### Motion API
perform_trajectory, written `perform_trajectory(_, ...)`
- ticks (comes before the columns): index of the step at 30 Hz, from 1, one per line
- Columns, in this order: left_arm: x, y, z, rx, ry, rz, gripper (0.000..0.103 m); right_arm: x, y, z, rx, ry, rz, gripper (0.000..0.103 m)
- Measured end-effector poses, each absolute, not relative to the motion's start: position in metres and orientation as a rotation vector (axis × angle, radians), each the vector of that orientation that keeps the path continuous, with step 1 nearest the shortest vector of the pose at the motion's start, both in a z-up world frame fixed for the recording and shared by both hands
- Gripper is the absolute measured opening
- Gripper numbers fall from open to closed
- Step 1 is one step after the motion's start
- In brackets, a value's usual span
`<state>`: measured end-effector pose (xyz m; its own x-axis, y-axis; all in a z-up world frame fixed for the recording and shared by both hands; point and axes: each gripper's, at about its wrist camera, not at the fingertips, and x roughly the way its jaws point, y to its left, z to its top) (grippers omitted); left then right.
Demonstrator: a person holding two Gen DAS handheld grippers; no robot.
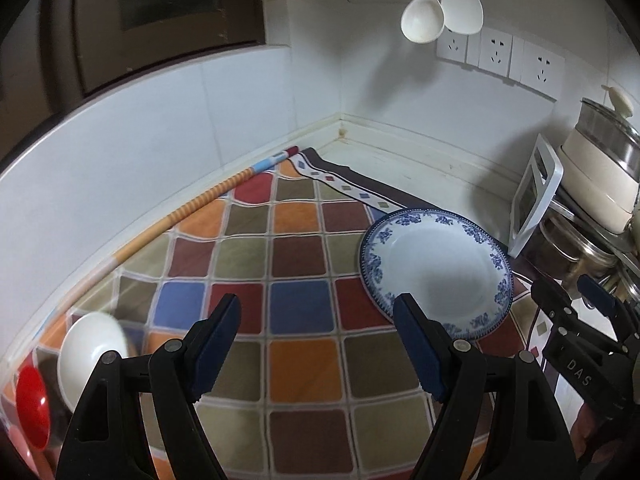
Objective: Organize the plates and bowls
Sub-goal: 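Move both grippers to the blue-rimmed white plate beside the pots, then close both grippers on the blue-rimmed plate's rim and lift it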
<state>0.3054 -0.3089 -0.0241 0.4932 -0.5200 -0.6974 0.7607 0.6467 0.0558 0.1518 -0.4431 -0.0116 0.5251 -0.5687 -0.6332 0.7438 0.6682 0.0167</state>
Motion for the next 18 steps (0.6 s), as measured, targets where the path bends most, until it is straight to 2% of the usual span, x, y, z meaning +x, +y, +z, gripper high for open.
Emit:
perform_trajectory(9,0.336,-0.364,-0.054,0.435,0.738,-0.821,0.078,0.167,-0.481,-0.044,0.337,0.666,-0.890,0.078)
perform_trajectory(18,0.365,-0.407,-0.099,0.477,0.824,-0.848,0.072,0.184,-0.508,-0.074,0.342,0.688,-0.949,0.077)
